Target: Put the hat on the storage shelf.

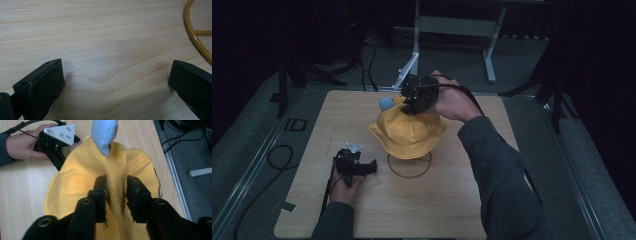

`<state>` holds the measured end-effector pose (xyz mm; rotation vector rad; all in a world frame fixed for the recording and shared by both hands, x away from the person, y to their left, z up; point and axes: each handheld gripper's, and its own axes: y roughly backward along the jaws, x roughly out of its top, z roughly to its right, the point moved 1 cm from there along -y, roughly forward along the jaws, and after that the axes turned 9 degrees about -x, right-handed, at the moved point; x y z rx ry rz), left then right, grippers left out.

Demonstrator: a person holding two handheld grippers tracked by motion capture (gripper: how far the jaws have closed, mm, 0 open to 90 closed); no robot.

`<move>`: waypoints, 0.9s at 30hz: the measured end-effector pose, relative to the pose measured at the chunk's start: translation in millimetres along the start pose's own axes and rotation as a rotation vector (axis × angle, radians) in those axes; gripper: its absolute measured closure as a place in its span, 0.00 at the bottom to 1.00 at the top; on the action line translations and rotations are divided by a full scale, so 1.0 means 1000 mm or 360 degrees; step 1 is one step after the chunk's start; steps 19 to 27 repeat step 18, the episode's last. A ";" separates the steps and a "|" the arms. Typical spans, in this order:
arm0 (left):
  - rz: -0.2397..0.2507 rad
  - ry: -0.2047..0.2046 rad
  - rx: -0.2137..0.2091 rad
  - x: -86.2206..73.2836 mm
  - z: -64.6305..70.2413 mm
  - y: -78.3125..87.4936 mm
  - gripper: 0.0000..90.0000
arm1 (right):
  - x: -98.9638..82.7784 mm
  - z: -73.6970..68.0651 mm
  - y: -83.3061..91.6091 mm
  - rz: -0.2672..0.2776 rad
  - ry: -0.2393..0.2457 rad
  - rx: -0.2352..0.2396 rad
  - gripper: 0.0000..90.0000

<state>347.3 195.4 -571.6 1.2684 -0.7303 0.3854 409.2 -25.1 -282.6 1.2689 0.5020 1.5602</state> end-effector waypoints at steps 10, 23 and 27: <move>0.0000 0.0000 0.0001 0.000 0.000 0.000 0.00 | -0.018 0.009 0.008 0.0038 -0.0112 -0.0051 0.30; 0.0000 0.0000 0.0000 0.000 0.000 0.000 0.00 | -0.030 0.013 0.030 0.0134 -0.0135 -0.0116 0.22; 0.0000 0.0000 0.0000 0.000 0.000 0.000 0.00 | -0.030 0.013 0.030 0.0134 -0.0135 -0.0116 0.22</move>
